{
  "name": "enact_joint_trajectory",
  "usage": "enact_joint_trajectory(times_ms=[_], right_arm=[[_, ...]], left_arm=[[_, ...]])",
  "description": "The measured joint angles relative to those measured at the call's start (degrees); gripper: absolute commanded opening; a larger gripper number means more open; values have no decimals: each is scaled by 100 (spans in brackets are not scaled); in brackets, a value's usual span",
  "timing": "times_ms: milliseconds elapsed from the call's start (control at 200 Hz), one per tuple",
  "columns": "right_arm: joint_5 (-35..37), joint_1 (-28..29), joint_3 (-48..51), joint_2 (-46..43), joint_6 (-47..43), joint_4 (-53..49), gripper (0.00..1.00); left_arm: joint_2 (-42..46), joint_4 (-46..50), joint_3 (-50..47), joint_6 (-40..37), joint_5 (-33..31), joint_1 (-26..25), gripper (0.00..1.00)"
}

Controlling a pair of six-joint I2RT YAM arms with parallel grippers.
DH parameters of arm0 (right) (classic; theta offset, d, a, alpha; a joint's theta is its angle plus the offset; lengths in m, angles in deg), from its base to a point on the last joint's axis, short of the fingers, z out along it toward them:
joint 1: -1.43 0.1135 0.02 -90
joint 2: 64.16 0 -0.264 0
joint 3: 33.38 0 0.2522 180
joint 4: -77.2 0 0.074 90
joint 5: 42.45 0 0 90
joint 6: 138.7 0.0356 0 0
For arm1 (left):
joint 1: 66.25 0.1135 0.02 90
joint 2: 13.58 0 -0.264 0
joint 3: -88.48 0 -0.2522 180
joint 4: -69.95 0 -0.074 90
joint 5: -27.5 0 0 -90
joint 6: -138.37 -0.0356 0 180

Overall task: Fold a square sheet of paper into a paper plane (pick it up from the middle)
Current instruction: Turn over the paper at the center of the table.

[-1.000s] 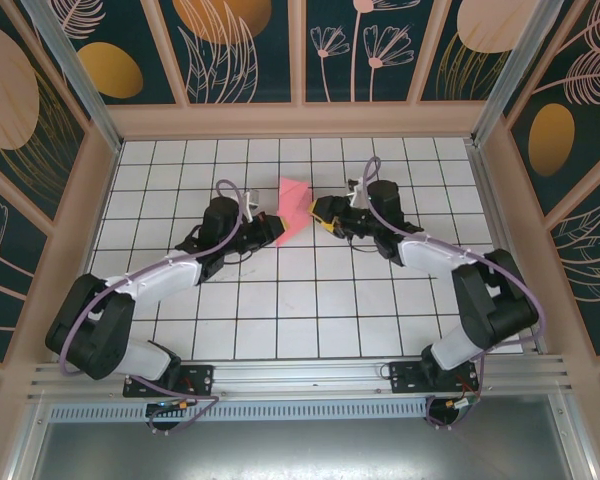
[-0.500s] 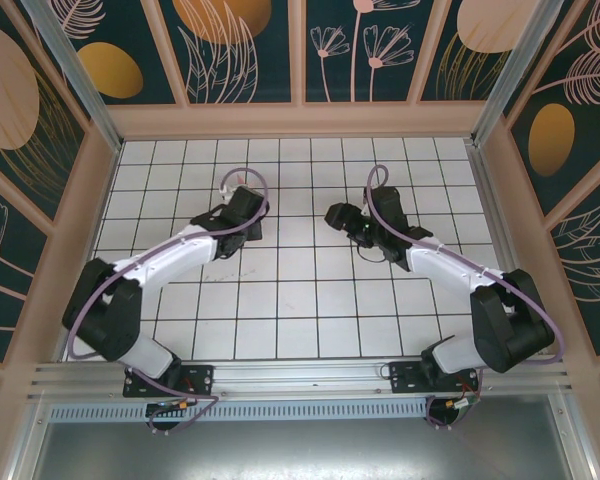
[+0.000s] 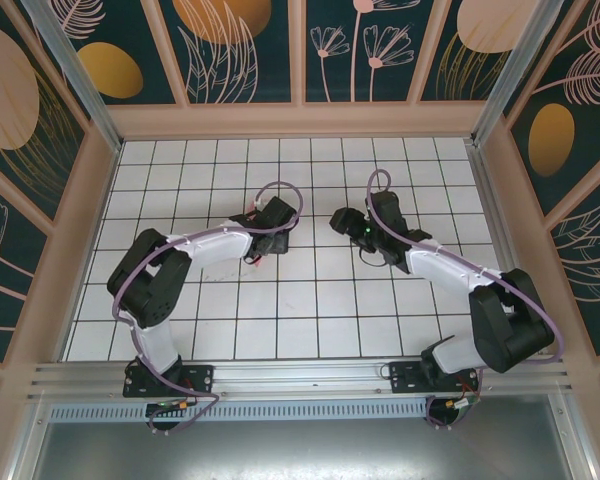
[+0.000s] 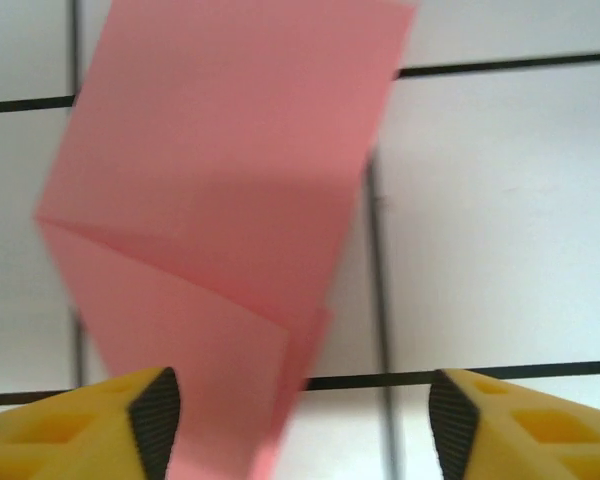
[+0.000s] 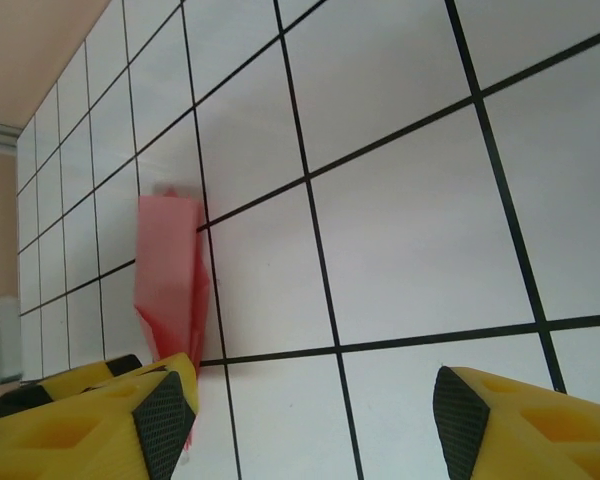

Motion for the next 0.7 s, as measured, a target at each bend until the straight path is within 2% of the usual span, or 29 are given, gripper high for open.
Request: enact_joint_trajectory(times_ms=[80,220,285,390,510,701], right_arm=[[0,94,0,131,11,63,64],[-31,516,-144,708,26,262,45],[-90,811,-393,1139,57,361,34],[-225,1252,-925,1853,114,619,24],[-376,1681,-1722,2647,199,782,18],[-540,2037,-2813,3630,258,927,17]], left_arm=[[219,-302,-116,-20,490,85,85],[962,-765,-566,9,1163,601,98],[1338,-909,-787,59,1266,905,99],[1838,-1016,-1119,109,1132,1316,98],[2131,-1034,-1421,225,962,1615,98],[2385,-1029,-1873,426,824,1963,99]])
